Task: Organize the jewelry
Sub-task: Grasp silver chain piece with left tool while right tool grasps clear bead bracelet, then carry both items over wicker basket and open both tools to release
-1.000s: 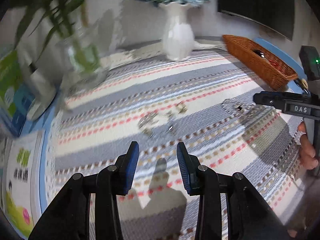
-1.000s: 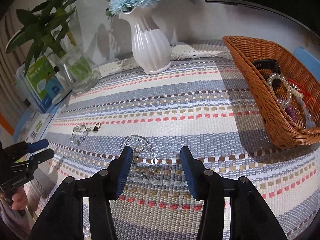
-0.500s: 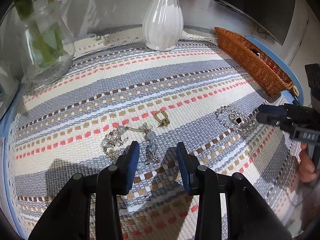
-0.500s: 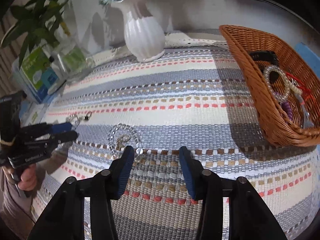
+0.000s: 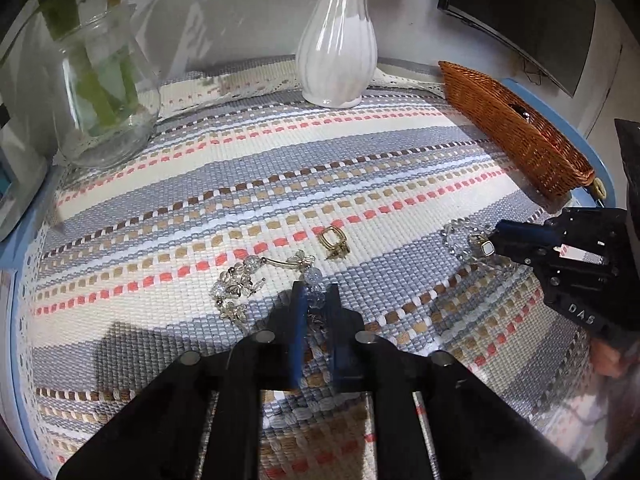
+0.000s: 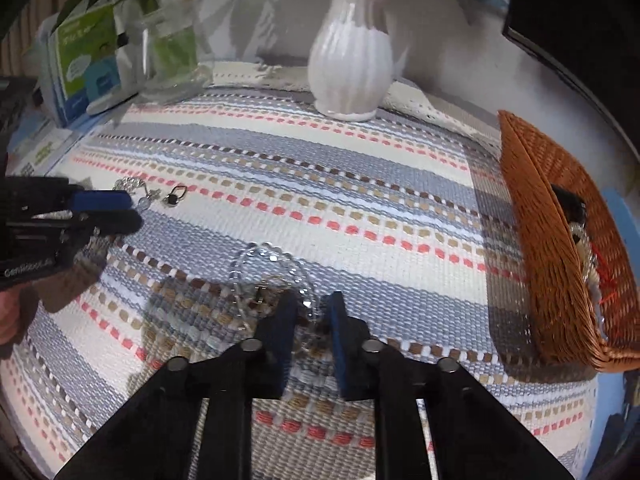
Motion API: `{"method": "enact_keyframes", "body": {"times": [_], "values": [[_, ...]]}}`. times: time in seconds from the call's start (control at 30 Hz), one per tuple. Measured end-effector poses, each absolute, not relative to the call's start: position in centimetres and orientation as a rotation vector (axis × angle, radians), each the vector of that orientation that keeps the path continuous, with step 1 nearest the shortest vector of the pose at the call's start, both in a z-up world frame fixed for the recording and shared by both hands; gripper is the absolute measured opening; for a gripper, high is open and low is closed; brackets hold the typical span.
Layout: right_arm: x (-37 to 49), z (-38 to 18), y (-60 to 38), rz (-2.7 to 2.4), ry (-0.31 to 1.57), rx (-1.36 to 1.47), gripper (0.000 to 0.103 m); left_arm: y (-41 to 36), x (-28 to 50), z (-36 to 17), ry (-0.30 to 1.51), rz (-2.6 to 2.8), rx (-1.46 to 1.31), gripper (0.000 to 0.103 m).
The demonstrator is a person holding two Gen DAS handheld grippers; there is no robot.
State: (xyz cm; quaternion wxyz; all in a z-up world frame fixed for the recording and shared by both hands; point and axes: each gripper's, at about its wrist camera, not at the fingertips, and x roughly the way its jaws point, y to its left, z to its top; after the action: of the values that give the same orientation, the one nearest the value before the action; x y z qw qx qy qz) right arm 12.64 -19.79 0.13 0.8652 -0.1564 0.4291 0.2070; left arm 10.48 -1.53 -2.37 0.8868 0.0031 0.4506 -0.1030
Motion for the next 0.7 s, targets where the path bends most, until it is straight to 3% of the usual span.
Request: {"method": "enact_keyframes", "body": {"times": [0.03, 0.23, 0.43, 0.7], "values": [[12.5, 0.1, -19.5, 0.436, 0.894, -0.34, 0.008, -1.5, 10.5, -2.4, 0.936, -0.211, 0.002, 0.007], [13.1, 0.5, -20.7, 0.473, 0.908, -0.247, 0.008, 0.9, 10.2, -0.8, 0.865, -0.196, -0.101, 0.007], [11.7, 2.7, -22.5, 0.551, 0.797, -0.12, 0.008, 4.6, 8.9, 1.9, 0.741, -0.219, -0.246, 0.007], [10.2, 5.5, -23.5, 0.625, 0.761, 0.0, 0.008, 5.1, 6.9, 4.6, 0.681, -0.204, -0.23, 0.007]]}}
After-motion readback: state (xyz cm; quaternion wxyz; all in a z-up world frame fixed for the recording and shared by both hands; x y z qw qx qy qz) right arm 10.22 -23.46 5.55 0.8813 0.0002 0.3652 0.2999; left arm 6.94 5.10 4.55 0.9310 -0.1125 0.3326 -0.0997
